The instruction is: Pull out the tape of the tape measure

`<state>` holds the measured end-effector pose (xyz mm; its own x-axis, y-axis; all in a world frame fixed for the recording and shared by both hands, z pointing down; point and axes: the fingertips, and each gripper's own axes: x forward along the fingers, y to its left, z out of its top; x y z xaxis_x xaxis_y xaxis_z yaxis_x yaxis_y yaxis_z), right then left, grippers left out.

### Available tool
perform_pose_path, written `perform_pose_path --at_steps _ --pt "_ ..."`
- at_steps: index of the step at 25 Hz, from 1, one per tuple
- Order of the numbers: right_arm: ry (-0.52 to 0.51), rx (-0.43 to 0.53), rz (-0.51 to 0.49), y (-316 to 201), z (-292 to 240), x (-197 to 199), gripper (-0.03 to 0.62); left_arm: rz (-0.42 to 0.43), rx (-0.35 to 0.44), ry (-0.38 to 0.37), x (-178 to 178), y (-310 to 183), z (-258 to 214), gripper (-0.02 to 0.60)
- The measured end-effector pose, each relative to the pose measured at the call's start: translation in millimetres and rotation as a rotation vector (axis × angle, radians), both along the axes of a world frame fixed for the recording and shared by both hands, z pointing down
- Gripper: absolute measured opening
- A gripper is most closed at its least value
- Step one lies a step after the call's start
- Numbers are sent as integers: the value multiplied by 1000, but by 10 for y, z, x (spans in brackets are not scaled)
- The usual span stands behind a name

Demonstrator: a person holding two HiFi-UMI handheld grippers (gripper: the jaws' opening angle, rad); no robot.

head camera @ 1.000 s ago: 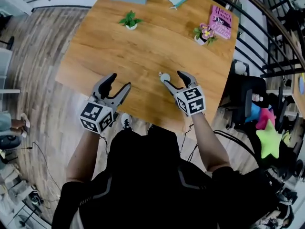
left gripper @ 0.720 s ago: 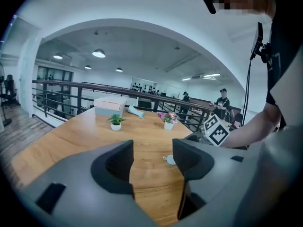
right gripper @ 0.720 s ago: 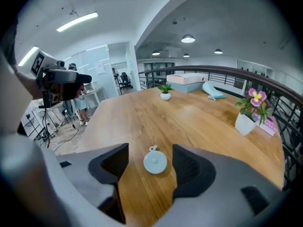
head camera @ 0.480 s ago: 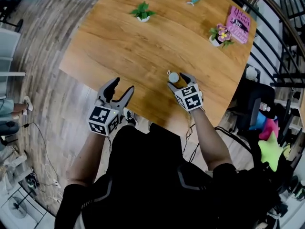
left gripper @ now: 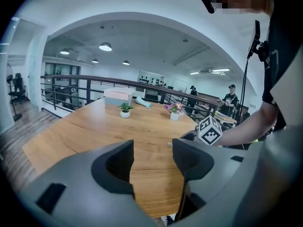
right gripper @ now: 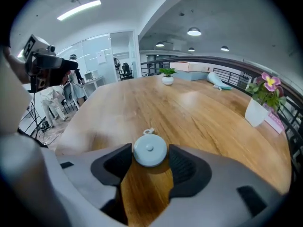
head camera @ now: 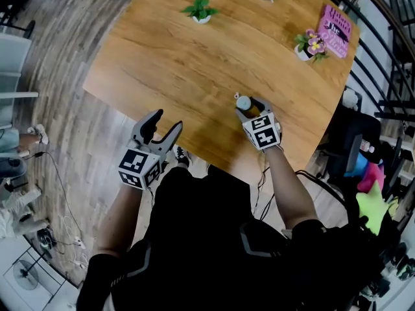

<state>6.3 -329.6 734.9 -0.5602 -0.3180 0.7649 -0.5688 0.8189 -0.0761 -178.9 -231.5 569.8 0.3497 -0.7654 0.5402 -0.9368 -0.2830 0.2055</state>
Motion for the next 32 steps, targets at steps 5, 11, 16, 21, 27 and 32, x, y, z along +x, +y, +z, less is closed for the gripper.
perform_pose_path --at_steps 5,11,16,21,27,32 --pt "9 11 25 -66 17 17 238 18 -9 7 -4 -14 28 272" --pt "12 -62 63 -36 15 27 222 45 -31 -5 -32 17 45 272" --pt "-15 -51 67 -10 -327 -27 222 112 12 2 -54 -42 -184 272" --pt "-64 -21 75 101 -888 -133 222 203 72 12 -10 -126 -415 272" --pt "-113 30 65 246 -1634 -193 222 361 158 23 213 -241 -703 272" --pt "-140 66 61 416 -2155 -188 222 494 241 11 414 -307 -933 269"
